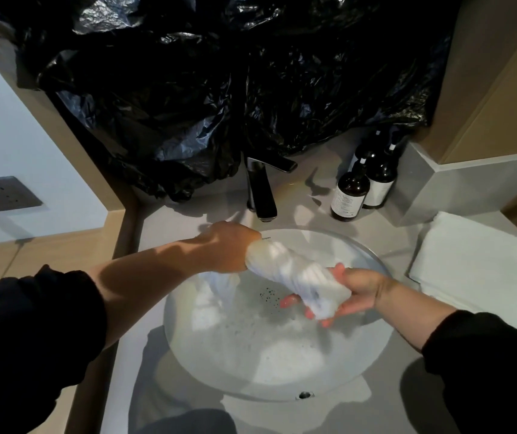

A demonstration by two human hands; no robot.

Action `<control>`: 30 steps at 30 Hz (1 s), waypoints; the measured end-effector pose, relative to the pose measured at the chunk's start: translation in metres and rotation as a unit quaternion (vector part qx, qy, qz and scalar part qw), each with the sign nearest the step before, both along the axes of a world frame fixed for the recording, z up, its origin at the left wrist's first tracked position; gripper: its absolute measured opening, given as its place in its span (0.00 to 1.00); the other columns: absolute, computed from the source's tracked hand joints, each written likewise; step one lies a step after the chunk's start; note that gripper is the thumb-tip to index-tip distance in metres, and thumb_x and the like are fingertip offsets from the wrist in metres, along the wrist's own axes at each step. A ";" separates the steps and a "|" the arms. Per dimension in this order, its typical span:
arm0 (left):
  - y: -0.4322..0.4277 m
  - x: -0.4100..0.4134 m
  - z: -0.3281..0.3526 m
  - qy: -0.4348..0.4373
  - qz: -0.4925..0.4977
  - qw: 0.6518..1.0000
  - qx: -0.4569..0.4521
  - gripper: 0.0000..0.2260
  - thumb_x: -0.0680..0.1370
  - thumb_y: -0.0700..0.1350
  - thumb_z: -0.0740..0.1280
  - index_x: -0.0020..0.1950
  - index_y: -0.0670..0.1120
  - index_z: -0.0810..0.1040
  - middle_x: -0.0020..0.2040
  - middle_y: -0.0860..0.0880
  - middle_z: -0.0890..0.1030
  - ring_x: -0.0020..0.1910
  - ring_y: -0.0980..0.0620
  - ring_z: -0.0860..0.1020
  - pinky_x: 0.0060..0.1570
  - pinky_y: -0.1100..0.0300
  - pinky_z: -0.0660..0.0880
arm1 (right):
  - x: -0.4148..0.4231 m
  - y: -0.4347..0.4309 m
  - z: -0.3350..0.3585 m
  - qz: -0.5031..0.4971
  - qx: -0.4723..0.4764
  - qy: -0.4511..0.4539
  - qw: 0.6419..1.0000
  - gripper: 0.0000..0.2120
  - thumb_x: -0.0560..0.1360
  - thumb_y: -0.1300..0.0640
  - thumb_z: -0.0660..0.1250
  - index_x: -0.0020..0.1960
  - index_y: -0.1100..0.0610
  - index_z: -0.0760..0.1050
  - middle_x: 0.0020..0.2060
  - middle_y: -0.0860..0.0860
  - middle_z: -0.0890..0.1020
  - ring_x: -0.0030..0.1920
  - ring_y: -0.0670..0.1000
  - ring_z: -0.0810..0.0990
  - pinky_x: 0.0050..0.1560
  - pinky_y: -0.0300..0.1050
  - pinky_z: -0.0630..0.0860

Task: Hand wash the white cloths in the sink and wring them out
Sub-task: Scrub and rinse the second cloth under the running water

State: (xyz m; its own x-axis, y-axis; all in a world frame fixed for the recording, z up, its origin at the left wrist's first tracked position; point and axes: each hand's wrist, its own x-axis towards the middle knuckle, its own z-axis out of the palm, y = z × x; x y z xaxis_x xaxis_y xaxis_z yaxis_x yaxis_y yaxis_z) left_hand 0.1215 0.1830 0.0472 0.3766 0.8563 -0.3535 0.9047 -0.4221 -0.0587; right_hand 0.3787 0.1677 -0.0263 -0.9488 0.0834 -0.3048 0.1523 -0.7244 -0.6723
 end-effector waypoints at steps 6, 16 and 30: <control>-0.009 0.023 0.012 0.106 -0.046 0.992 -0.058 0.03 0.74 0.38 0.66 0.44 0.45 0.75 0.34 0.51 0.72 0.31 0.53 0.72 0.28 0.62 0.69 | -0.023 -0.005 0.062 0.098 0.540 -0.356 0.756 0.28 0.63 0.49 0.77 0.59 0.51 0.70 0.43 0.43 0.82 0.44 0.49 0.80 0.43 0.46 0.78; -0.028 0.019 -0.011 -0.378 0.189 0.871 -0.249 0.08 0.58 0.35 0.72 0.36 0.42 0.79 0.32 0.50 0.77 0.32 0.56 0.74 0.31 0.68 0.70 | -0.032 0.010 0.072 0.084 0.827 -0.431 0.352 0.18 0.74 0.58 0.66 0.61 0.56 0.65 0.53 0.54 0.75 0.51 0.58 0.79 0.37 0.49 0.68; -0.034 0.034 -0.017 -0.549 0.327 0.653 -0.406 0.07 0.62 0.35 0.64 0.38 0.41 0.77 0.29 0.47 0.76 0.27 0.52 0.76 0.31 0.63 0.75 | -0.042 0.027 0.060 -0.160 0.779 -0.477 0.374 0.12 0.72 0.65 0.61 0.53 0.56 0.68 0.49 0.53 0.77 0.48 0.57 0.76 0.38 0.45 0.64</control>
State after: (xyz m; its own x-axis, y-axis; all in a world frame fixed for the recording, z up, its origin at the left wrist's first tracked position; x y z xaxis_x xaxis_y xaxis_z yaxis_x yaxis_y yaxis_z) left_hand 0.1553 0.1485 0.0300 0.4319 0.6591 -0.6156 0.2160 0.5871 0.7801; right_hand 0.3362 0.1943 0.0338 -0.3353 0.9279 0.1629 0.9345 0.3495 -0.0677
